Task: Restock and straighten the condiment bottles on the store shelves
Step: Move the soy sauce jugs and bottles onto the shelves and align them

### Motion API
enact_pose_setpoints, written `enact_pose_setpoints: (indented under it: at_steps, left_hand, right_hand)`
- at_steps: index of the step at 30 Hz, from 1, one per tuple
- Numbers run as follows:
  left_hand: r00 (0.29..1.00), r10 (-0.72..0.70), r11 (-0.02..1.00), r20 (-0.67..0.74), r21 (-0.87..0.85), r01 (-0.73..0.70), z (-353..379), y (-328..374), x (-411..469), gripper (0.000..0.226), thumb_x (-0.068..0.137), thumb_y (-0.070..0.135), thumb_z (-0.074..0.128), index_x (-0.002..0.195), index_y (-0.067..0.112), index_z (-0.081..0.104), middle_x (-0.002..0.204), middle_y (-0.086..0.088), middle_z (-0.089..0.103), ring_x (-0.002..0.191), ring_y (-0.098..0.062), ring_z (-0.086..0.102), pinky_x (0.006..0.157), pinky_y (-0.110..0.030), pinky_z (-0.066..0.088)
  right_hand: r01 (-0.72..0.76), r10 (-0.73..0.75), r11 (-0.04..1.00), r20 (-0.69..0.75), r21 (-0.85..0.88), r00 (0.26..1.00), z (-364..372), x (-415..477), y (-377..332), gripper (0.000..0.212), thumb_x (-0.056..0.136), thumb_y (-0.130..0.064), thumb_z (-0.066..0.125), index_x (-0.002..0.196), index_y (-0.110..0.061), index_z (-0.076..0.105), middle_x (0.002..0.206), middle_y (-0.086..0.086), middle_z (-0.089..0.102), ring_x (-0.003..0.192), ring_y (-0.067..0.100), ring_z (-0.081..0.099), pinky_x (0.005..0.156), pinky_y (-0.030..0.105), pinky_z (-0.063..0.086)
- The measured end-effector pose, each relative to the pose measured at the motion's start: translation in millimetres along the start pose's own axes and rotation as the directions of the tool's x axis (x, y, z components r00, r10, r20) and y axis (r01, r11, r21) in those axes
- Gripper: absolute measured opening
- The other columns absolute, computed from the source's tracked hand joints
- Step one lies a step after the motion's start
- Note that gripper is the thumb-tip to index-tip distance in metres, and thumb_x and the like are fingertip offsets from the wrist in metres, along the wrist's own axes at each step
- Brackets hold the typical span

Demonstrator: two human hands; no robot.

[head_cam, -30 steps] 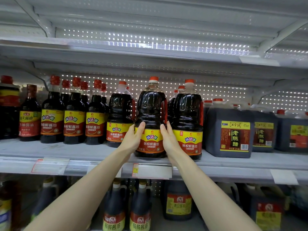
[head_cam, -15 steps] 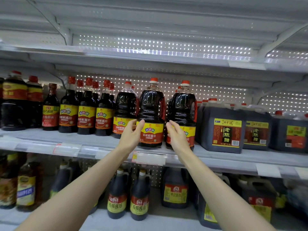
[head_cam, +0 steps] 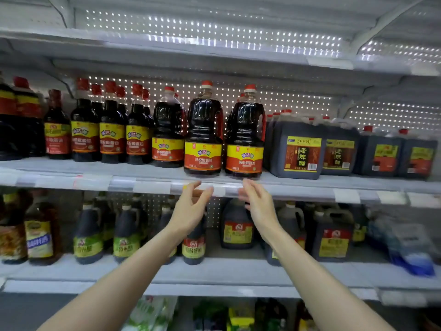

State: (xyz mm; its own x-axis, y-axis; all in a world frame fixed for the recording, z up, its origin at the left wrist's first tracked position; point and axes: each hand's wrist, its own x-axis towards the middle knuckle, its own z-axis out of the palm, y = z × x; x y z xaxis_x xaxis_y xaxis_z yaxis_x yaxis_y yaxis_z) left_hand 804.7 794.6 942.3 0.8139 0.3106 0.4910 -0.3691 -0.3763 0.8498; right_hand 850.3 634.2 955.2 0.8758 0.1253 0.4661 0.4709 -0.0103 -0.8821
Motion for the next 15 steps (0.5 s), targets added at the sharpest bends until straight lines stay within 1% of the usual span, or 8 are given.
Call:
enact_pose_setpoints:
  at_steps: [2,3,5,7,9,11,13,15]
  left_hand:
    - [0.999,-0.022,1.0,0.044,0.016,0.022,-0.7,-15.6,-14.9,0.053,0.093,0.043,0.054,0.139,0.018,0.045,0.117,0.002,0.061,0.111,-0.014,0.057,0.097,-0.032,0.046]
    - [0.998,-0.042,0.999,0.054,0.027,0.04,-0.3,-24.8,-27.0,0.052,0.094,0.041,0.055,0.139,0.016,0.045,0.111,0.005,0.061,0.108,-0.013,0.058,0.097,-0.03,0.046]
    - [0.994,-0.09,0.995,0.058,0.038,0.088,2.1,-46.9,-55.8,0.05,0.095,0.037,0.054,0.139,0.013,0.044,0.101,0.012,0.057,0.097,-0.007,0.057,0.083,-0.018,0.045]
    - [0.981,-0.17,0.985,0.09,0.046,0.166,7.1,-76.9,-87.0,0.048,0.096,0.036,0.053,0.138,0.014,0.044,0.097,0.016,0.054,0.096,-0.007,0.056,0.071,-0.014,0.04]
    - [0.957,-0.257,0.966,0.137,0.046,0.253,11.6,-104.6,-119.6,0.05,0.096,0.038,0.053,0.139,0.015,0.042,0.105,0.009,0.056,0.1,-0.01,0.056,0.067,-0.014,0.041]
    - [0.926,-0.33,0.944,0.185,0.061,0.324,15.4,-132.4,-146.0,0.052,0.095,0.039,0.054,0.141,0.017,0.04,0.111,0.005,0.056,0.097,-0.004,0.056,0.066,-0.006,0.041]
    - [0.898,-0.394,0.919,0.194,0.063,0.39,20.0,-161.4,-167.9,0.052,0.095,0.038,0.055,0.14,0.016,0.041,0.109,0.004,0.058,0.096,-0.002,0.057,0.064,-0.001,0.04]
    - [0.872,-0.45,0.893,0.195,0.078,0.443,24.6,-187.7,-190.1,0.051,0.095,0.036,0.056,0.139,0.014,0.043,0.104,0.005,0.059,0.091,0.0,0.056,0.065,0.0,0.04]
  right_hand:
    - [-0.038,0.038,0.999,0.001,-0.028,0.999,-0.8,-16.6,10.3,0.014,0.099,-0.035,0.049,0.107,-0.028,0.059,0.112,0.002,0.066,0.103,0.017,0.063,0.079,0.022,0.046]
    - [-0.063,0.064,0.997,0.004,-0.045,0.998,-0.8,-28.2,19.8,0.014,0.099,-0.035,0.05,0.108,-0.028,0.059,0.112,0.001,0.066,0.103,0.017,0.063,0.079,0.021,0.047]
    - [-0.121,0.122,0.991,0.007,-0.061,0.993,0.4,-57.2,44.7,0.015,0.098,-0.034,0.051,0.109,-0.027,0.058,0.112,0.001,0.066,0.102,0.016,0.063,0.078,0.019,0.048]
    - [-0.198,0.2,0.977,0.014,-0.082,0.98,2.2,-89.0,78.8,0.015,0.099,-0.033,0.052,0.109,-0.025,0.058,0.109,0.0,0.065,0.099,0.017,0.063,0.075,0.016,0.047]
    - [-0.277,0.28,0.954,0.016,-0.112,0.96,1.7,-120.1,109.4,0.013,0.098,-0.035,0.052,0.106,-0.027,0.059,0.104,-0.002,0.066,0.093,0.015,0.064,0.075,0.021,0.046]
    - [-0.35,0.352,0.929,-0.002,-0.122,0.936,0.7,-144.8,140.2,0.01,0.097,-0.035,0.053,0.101,-0.029,0.06,0.101,0.0,0.067,0.089,0.015,0.065,0.075,0.024,0.045]
    - [-0.413,0.416,0.9,-0.007,-0.14,0.909,2.3,-166.1,173.6,0.013,0.097,-0.034,0.054,0.104,-0.026,0.061,0.098,0.0,0.068,0.089,0.017,0.066,0.076,0.025,0.046]
    - [-0.467,0.474,0.87,0.003,-0.155,0.881,4.4,-189.5,202.9,0.017,0.097,-0.036,0.055,0.107,-0.024,0.061,0.098,-0.001,0.068,0.094,0.017,0.065,0.077,0.025,0.045]
